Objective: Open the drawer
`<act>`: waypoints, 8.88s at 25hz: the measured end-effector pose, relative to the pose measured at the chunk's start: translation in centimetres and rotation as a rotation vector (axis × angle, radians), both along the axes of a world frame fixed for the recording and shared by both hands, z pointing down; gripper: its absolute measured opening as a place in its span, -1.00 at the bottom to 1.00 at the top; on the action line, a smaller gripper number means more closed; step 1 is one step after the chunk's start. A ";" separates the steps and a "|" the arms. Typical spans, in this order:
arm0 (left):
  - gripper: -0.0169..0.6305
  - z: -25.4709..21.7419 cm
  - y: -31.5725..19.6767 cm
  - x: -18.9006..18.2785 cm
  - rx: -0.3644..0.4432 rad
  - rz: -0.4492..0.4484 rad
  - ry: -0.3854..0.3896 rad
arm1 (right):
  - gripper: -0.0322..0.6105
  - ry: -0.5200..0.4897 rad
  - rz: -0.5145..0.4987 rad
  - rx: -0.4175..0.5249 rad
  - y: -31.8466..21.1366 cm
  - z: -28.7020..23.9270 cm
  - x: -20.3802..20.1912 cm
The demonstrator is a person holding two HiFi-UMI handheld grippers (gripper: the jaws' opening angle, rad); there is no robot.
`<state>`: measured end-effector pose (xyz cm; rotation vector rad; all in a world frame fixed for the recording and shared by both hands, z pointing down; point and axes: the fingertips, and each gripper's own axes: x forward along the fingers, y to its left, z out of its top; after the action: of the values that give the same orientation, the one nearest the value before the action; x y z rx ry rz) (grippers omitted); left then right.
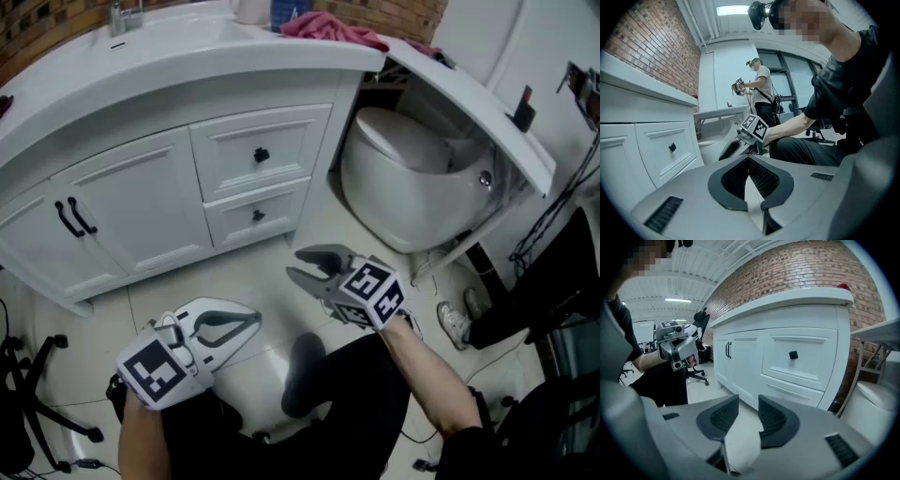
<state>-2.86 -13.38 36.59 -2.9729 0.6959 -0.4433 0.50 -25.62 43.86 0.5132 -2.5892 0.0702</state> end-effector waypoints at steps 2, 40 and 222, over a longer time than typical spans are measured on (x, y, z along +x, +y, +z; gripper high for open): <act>-0.94 0.0 -0.1 0.0 -0.005 -0.005 0.007 | -0.36 0.027 -0.007 -0.018 -0.2 0.9 -0.4; -0.94 1.6 -4.5 -2.1 -0.104 -0.122 0.020 | -0.19 -0.014 0.329 -0.402 -19.2 16.6 -6.3; -0.94 0.2 4.9 -2.5 -0.097 -0.013 0.118 | -0.52 -0.379 -0.163 -0.554 2.9 -2.7 0.7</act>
<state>-5.38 -8.50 36.76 -3.1086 0.7244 -0.3124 1.23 -22.75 41.13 0.0856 -2.7859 0.8744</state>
